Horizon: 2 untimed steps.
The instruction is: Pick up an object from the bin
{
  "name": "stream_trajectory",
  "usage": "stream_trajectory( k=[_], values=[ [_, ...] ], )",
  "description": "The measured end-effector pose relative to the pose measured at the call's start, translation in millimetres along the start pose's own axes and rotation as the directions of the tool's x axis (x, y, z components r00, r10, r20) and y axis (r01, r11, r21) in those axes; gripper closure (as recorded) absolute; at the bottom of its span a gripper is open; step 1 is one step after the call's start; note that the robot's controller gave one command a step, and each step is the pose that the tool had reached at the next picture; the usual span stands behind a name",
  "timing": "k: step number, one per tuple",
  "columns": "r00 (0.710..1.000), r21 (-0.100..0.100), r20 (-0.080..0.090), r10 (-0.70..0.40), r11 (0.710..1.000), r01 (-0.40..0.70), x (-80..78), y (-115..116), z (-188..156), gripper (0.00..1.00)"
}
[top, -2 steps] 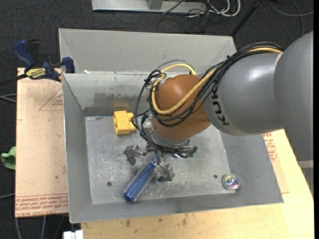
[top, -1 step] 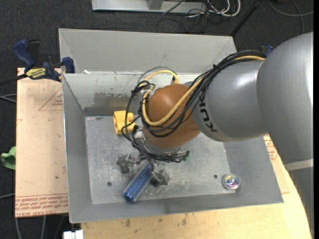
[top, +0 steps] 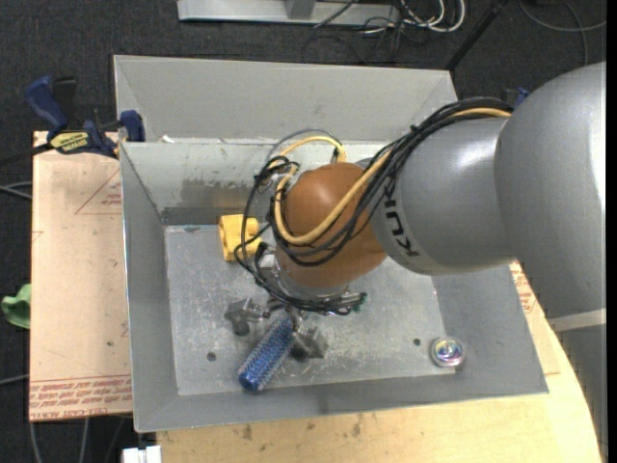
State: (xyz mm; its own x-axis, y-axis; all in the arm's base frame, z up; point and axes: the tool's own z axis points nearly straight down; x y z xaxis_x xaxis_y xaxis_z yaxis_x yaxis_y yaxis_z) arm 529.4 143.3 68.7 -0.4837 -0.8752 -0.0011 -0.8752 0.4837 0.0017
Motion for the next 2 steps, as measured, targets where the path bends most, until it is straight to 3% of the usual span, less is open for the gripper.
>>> stream_trajectory(
  k=[1,2],
  values=[
    [1.000,-0.001,0.000,0.001,1.000,-0.001,0.2,0.2,0.6,1.00],
    [1.000,0.006,0.006,0.005,1.000,-0.005,-1.5,-0.3,-85.5,1.00]
  ],
)
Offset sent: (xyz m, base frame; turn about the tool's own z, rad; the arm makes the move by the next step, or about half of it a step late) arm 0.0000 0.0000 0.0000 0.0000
